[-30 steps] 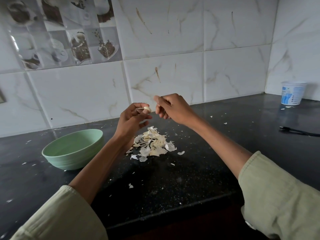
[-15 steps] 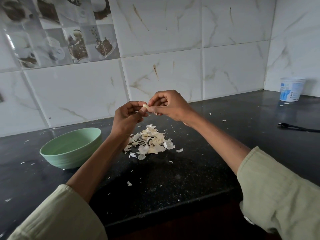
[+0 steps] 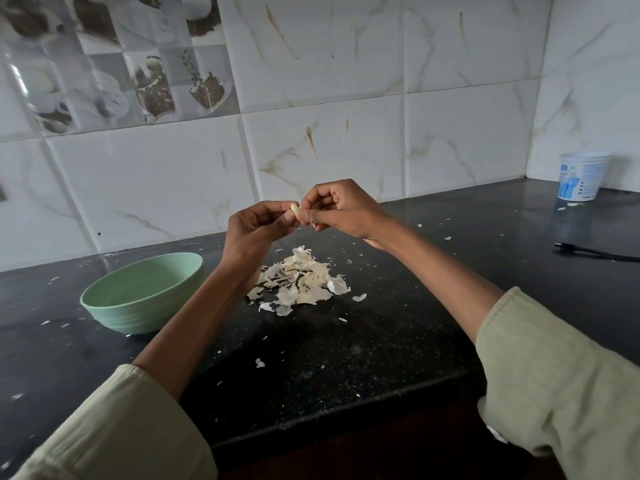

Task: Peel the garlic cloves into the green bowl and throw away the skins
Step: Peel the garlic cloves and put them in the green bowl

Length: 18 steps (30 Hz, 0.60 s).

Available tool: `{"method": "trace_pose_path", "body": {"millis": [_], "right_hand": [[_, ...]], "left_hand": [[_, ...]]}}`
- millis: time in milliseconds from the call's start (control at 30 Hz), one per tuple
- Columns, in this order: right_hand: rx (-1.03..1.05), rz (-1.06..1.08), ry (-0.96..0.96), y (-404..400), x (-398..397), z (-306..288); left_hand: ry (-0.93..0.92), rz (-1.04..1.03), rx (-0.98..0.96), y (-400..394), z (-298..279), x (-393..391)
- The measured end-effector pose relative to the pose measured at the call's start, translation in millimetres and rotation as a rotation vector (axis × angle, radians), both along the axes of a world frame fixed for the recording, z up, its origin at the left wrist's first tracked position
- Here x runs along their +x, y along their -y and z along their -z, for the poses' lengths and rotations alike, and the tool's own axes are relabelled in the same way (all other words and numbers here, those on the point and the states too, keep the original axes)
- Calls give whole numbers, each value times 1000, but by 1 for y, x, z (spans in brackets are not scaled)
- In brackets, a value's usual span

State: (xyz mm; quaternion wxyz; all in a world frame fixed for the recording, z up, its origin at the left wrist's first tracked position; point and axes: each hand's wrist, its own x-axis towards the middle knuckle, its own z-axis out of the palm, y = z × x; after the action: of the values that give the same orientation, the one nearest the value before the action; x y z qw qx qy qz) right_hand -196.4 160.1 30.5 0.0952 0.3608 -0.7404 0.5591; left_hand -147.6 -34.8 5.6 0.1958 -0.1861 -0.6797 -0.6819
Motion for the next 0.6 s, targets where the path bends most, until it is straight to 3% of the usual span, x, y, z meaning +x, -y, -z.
{"method": "trace_pose_path", "body": {"millis": [367,500,600], "right_hand": [[13,47,-12,7,2,4],[43,110,-82,8,3,4],[189,150,-221,12,8,7]], "left_hand": [[-19,-149,-46,-2,2,-5],[-22,-195,-39,-1,-1,-4],[-23,-173,-32,-5,-1,-1]]}}
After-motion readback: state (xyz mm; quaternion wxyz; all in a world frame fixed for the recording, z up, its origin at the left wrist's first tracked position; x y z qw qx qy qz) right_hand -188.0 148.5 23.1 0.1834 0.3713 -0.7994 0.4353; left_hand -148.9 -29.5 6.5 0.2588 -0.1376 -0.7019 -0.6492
